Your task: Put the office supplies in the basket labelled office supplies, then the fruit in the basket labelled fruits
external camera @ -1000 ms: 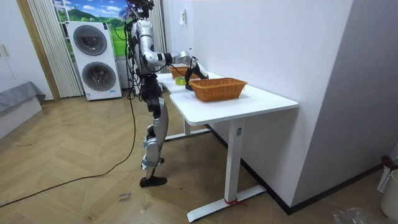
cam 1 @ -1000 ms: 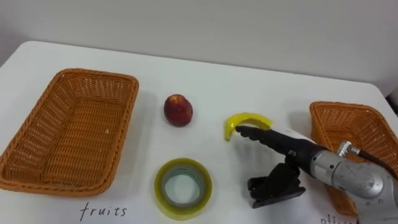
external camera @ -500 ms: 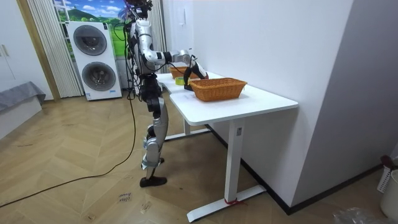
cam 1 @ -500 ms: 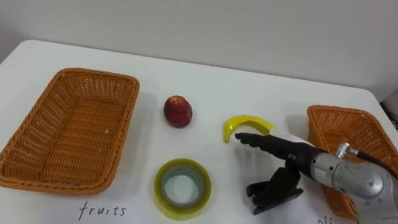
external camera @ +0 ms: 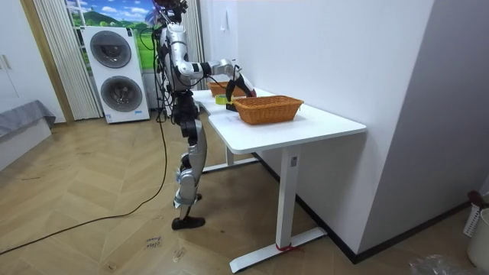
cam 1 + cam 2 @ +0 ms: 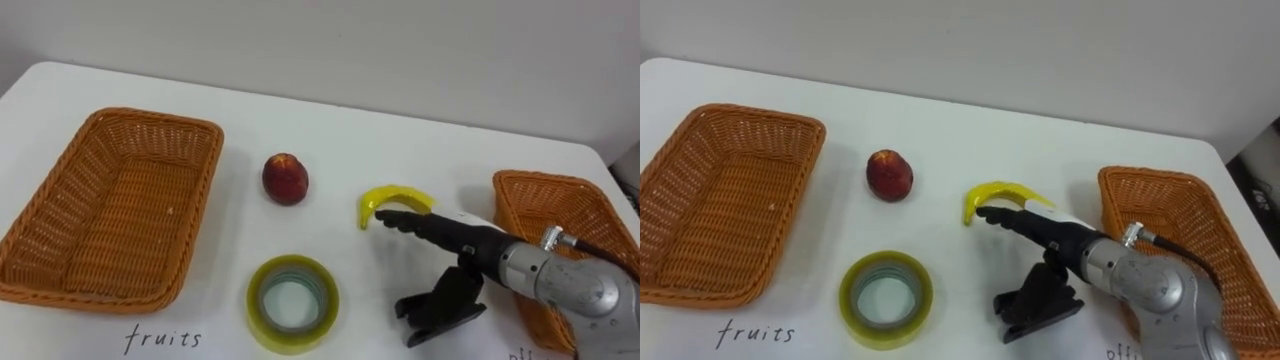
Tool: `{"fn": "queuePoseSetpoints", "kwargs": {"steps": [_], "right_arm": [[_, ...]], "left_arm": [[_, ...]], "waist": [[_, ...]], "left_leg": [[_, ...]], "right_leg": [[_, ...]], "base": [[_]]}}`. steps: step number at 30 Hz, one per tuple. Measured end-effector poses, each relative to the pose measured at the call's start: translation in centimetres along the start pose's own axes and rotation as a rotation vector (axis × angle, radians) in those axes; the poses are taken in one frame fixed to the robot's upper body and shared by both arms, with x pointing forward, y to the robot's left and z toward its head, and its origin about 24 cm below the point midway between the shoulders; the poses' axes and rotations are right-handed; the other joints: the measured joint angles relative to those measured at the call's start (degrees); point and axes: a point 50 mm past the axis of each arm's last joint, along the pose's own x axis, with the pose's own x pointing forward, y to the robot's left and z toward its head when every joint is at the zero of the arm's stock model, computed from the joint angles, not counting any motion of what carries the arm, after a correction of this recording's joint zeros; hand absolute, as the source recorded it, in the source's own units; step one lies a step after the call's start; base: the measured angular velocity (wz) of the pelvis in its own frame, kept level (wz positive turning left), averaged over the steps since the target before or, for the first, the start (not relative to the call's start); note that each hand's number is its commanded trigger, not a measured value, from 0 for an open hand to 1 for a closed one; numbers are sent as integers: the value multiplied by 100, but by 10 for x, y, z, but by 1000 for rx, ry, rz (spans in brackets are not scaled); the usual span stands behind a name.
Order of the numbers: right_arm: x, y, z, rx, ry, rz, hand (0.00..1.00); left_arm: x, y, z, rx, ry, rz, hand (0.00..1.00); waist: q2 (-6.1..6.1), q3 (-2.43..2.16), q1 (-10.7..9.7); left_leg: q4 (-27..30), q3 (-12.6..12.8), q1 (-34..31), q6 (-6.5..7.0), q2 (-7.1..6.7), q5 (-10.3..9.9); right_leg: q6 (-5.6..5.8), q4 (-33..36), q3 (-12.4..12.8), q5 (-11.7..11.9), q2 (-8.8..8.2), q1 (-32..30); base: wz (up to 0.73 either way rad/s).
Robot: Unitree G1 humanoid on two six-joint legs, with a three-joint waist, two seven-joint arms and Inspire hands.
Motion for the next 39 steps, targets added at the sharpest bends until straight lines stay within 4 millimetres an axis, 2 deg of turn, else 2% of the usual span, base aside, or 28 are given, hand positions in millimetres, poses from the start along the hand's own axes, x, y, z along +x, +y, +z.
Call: {"fn": "queuePoseSetpoints", "kwargs": {"steps": [4, 13, 32, 39], "right_arm": [[-1, -1, 1, 13, -13, -3, 0], [-11, -10, 15, 25, -113, -48, 0], [-12, -8, 18, 84, -184, 2, 0], [-13, 1, 11, 107, -158, 30, 0]], "left_arm": [[-1, 0, -3, 3, 7, -1, 0], [-2, -1, -8, 4, 18, 0, 0], [-3, -2, -13, 4, 31, -1, 0], [-2, 0, -13, 3, 30, 18, 0]], "waist": [[10, 6, -13], [60, 12, -25], [101, 9, -25], [98, 8, -35]], "left_leg": [[1, 3, 0, 0, -1, 0], [4, 0, 17, 0, -3, 0], [18, -1, 8, 1, -5, 1], [2, 11, 6, 1, -4, 1]], "right_leg": [[0, 0, -12, 0, -2, 6], [0, -4, -56, 1, -6, 72], [-1, -1, -59, 1, -6, 83], [-1, -2, -72, 1, -5, 77]], "base": [[0], [0], [0], [0]]}}
